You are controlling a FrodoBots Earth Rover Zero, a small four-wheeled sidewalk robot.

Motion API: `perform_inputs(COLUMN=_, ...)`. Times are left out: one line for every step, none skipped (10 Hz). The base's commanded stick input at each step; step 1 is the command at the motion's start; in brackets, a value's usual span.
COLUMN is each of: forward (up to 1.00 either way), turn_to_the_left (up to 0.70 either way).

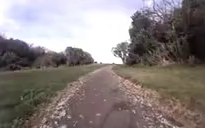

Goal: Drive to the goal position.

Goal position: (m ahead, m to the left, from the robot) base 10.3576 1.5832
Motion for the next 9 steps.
perform_inputs(forward=0.85, turn_to_the_left=0.00)
perform_inputs(forward=0.85, turn_to_the_left=0.00)
perform_inputs(forward=0.85, turn_to_the_left=0.00)
perform_inputs(forward=0.85, turn_to_the_left=0.00)
perform_inputs(forward=0.85, turn_to_the_left=-0.05)
perform_inputs(forward=0.85, turn_to_the_left=-0.11)
perform_inputs(forward=0.85, turn_to_the_left=-0.23)
perform_inputs(forward=0.85, turn_to_the_left=-0.31)
perform_inputs(forward=0.85, turn_to_the_left=-0.21)
